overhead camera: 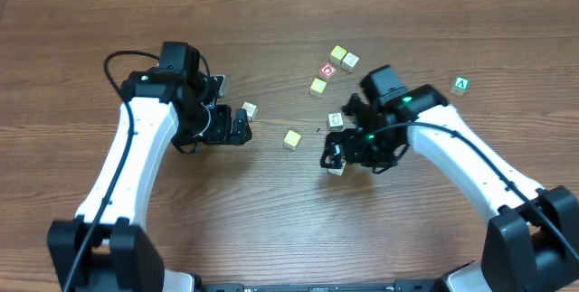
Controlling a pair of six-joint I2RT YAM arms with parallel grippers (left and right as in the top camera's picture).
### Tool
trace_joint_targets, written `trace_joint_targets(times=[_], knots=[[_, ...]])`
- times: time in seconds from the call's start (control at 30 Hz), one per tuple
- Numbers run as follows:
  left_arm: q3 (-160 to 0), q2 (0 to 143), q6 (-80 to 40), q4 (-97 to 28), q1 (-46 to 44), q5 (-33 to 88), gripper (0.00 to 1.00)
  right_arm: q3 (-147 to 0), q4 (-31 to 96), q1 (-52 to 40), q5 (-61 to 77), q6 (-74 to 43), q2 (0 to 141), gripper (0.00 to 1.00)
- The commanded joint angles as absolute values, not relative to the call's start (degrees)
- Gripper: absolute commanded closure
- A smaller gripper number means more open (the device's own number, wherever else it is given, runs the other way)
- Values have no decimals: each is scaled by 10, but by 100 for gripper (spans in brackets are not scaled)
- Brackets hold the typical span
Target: Flip 4 blocks
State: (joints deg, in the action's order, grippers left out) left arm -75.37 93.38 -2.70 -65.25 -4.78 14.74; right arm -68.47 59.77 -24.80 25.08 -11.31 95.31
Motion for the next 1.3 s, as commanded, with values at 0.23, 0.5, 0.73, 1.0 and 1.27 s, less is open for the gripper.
trace_joint_targets(times=[0.23, 0.5, 0.73, 1.0, 1.27], knots=[[-765, 970, -68, -627, -45, 166, 0, -692, 564, -264, 178, -246, 945, 0], [-765, 970, -80, -594, -45, 166, 0, -631, 521, -267, 127, -452, 945, 20], [-765, 970, -80, -595, -45, 166, 0, -555, 442, -267, 133, -513, 945, 24], [-765, 970, -83, -581, -45, 166, 0, -544, 383, -274, 124, -482, 946, 15], [-765, 970, -84, -581, -45, 166, 0, -544, 338, -299, 120, -487, 964, 27]])
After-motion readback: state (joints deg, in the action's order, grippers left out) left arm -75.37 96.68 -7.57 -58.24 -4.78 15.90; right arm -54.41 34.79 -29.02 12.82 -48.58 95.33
